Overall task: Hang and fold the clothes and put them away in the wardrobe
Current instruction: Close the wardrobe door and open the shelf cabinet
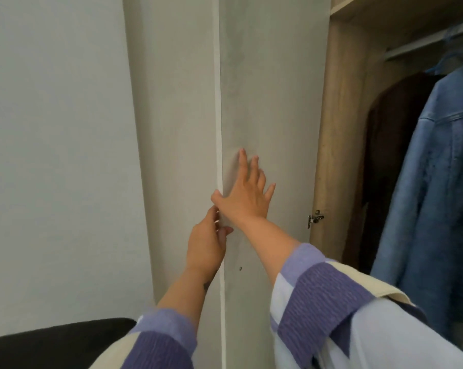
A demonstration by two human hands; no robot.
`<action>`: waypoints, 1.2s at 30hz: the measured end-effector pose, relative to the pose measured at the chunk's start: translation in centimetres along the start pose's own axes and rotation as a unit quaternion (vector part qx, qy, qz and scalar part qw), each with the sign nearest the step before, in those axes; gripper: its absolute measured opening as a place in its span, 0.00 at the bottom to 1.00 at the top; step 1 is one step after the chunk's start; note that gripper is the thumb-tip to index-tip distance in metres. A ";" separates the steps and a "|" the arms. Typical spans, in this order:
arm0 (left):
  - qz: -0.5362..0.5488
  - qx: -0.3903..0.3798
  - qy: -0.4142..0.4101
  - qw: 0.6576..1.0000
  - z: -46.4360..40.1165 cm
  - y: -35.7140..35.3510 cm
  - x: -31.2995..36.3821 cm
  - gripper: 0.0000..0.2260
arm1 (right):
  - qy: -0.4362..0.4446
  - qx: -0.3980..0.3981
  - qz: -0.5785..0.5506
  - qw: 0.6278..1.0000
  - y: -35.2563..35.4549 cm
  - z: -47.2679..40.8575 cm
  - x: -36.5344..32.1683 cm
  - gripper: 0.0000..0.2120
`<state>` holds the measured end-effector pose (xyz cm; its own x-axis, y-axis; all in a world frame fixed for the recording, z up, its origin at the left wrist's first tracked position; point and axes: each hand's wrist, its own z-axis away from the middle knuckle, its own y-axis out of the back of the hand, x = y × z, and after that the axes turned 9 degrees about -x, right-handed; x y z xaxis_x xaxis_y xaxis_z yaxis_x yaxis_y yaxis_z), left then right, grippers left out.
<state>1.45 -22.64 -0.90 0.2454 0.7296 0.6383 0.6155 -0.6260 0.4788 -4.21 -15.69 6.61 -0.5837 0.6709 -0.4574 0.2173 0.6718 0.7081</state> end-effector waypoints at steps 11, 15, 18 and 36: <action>-0.025 -0.100 -0.043 0.994 6.9 -7.8 10.2 0.31 | -0.049 0.037 0.042 0.997 12.2 9.6 10.7 0.33; 0.034 -0.124 -0.048 0.990 8.8 -10.8 14.0 0.37 | -0.128 0.057 0.136 0.981 17.5 13.1 16.8 0.28; 0.058 -0.142 -0.061 0.986 9.4 -12.9 16.3 0.40 | -0.135 0.076 0.300 0.941 20.7 15.7 20.7 0.29; -0.201 -0.352 -0.198 0.893 5.6 -22.4 20.3 0.60 | -0.136 0.034 0.572 0.808 22.7 19.0 27.1 0.41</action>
<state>-3.20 7.77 -2.04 0.4423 0.8868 0.1341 0.1242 -0.2086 0.9701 -0.23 23.71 0.06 0.2208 0.9035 0.3675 0.5403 -0.4270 0.7251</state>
